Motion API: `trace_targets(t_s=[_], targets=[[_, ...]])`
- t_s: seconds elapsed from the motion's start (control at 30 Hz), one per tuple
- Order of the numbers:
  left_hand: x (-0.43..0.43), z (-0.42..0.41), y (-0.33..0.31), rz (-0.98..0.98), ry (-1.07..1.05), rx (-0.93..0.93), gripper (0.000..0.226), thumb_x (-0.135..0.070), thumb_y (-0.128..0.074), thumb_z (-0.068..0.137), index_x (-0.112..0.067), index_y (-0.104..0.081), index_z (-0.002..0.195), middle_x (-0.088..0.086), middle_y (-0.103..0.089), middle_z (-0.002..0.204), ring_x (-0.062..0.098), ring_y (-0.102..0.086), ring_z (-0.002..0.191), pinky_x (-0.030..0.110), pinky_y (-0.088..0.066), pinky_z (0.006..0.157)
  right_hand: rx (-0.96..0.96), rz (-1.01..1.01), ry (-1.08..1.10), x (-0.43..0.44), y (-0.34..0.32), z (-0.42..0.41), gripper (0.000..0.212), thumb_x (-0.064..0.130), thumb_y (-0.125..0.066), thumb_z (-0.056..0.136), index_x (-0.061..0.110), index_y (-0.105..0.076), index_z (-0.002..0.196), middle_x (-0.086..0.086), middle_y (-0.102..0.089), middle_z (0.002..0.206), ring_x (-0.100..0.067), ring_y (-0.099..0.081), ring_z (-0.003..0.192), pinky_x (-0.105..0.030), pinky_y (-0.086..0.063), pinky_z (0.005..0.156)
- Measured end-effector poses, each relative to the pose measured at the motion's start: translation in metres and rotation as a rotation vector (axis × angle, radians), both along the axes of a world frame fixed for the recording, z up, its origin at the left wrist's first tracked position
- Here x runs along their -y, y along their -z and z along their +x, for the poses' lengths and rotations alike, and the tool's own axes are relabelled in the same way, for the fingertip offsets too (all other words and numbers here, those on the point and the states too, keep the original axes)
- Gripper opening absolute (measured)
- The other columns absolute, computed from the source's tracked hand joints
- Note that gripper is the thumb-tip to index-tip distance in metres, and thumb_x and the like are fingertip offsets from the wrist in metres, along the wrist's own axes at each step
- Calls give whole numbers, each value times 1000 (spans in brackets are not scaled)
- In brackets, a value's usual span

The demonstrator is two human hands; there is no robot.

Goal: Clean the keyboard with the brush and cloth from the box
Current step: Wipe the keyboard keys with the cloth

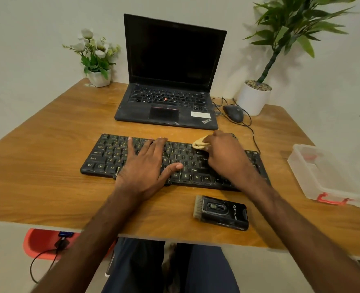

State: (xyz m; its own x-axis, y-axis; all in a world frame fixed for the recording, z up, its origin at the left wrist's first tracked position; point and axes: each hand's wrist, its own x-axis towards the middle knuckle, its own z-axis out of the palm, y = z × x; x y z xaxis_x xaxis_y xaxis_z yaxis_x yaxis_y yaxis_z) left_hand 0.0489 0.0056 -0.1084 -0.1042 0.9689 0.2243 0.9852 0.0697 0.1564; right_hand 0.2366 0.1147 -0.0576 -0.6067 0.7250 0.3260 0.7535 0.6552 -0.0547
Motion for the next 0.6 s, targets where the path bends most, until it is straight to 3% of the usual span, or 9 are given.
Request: trace_targets(t_s=[0.1,0.23,0.43,0.6], targets=[[-1,1,0,2,-13,-7,98,-80,7,85,-15,-10,157,3,-23,164,19,-17,152,61,4,120,8,7,-12,11,2,-18,24,17,-60,93,11,-65,115,-5,-60,106,-18,-55,94,-25,-38,75],[-2,1,1,-1,-6,-16,102,-81,10,83,-14,-11,156,4,-24,163,19,-18,151,62,3,120,-25,-171,-187,24,-6,-26,29,26,-58,96,16,-65,122,-1,-61,114,-15,-56,101,-30,-46,86],[0,1,-2,-18,-13,-1,105,-82,14,80,-13,-6,157,4,-21,164,19,-15,152,62,2,120,51,54,38,-15,-10,-23,26,19,-63,93,15,-65,118,-3,-58,112,-15,-57,95,-29,-52,82],[-1,0,-1,-20,-7,12,104,-82,11,80,-13,-3,157,5,-20,164,19,-16,152,61,5,120,88,46,-97,2,0,-30,26,17,-63,92,14,-67,118,-1,-56,109,-16,-56,94,-26,-45,75]])
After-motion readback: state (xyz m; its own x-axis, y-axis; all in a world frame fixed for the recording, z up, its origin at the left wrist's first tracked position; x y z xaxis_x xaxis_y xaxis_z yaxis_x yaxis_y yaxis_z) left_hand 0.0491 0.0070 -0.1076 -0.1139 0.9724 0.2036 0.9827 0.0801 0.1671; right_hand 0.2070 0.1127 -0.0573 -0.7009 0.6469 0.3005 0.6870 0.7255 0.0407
